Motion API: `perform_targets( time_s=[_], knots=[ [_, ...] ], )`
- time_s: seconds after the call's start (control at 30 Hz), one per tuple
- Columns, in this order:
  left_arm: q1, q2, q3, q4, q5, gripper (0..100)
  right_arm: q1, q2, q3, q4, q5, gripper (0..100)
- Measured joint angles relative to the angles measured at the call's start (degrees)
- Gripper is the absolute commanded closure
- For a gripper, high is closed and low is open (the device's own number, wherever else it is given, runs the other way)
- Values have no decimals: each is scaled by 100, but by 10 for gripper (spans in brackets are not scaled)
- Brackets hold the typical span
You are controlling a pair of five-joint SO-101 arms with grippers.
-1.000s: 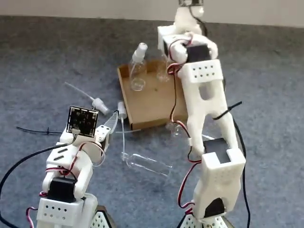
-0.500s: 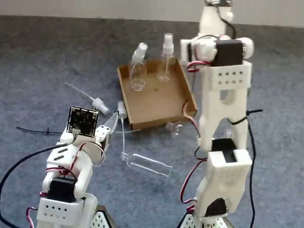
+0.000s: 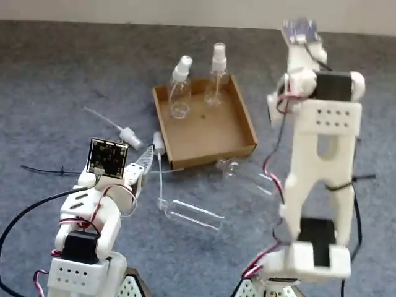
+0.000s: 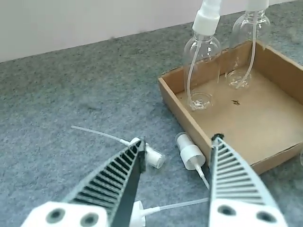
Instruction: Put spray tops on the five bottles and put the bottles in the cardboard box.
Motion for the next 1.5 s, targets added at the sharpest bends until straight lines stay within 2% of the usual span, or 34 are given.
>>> perform_targets(
  time_s=[0.2, 0.37, 0.5, 0.63, 0.83, 1.1, 1.5],
  knots=[
    [0, 0, 0, 0, 0, 794, 1134, -800, 2690, -1486, 132, 687],
    [0, 0, 0, 0, 0, 794, 1169, -853, 4457, -2444, 149, 687],
    [0, 0, 0, 0, 0, 794, 1196, -862, 5284, -3068, 132, 688],
    [0, 0, 0, 0, 0, 795, 1169, -862, 5442, -3648, -18, 735],
    [0, 0, 35, 0, 0, 795, 1152, -862, 5442, -3912, -18, 820],
    [0, 0, 35, 0, 0, 795, 1187, -475, 5512, -4149, 114, 861],
    [0, 0, 35, 0, 0, 795, 2875, 642, 4334, -4123, 1134, 861]
  ],
)
